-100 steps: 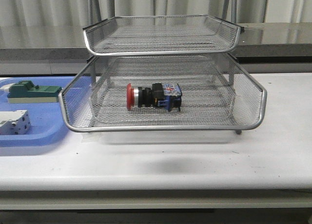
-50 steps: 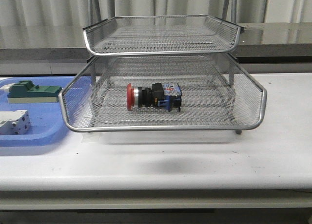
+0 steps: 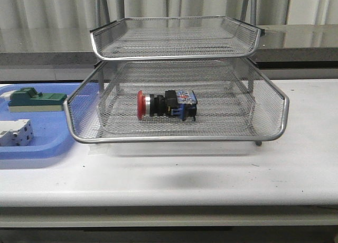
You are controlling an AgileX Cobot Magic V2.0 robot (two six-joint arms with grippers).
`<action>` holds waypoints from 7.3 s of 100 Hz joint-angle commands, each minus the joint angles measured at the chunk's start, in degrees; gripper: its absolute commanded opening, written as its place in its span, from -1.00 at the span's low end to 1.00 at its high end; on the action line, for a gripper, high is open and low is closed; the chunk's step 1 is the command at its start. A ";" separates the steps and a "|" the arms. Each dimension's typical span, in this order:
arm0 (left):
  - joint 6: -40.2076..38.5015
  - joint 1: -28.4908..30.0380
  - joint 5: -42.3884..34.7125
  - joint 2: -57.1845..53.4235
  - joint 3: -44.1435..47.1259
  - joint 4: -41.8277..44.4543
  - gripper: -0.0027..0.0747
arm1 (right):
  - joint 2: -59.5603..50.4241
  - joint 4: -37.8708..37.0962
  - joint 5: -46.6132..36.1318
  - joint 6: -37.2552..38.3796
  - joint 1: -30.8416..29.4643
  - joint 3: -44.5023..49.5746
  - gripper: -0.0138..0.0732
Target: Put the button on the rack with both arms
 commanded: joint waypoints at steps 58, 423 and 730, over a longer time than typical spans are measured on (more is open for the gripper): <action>-0.48 0.22 -4.23 0.25 -1.52 -0.62 -0.98 | 15.94 21.55 -13.94 -27.73 -0.11 -2.01 -0.85; -0.48 0.22 -4.23 0.25 -1.52 -0.62 -0.98 | -10.56 -2.54 -15.31 -10.54 -1.97 4.23 -0.84; -24.79 0.07 -1.12 -7.30 2.33 27.00 -0.98 | -30.55 -0.57 -55.91 -2.67 -2.30 40.22 -0.84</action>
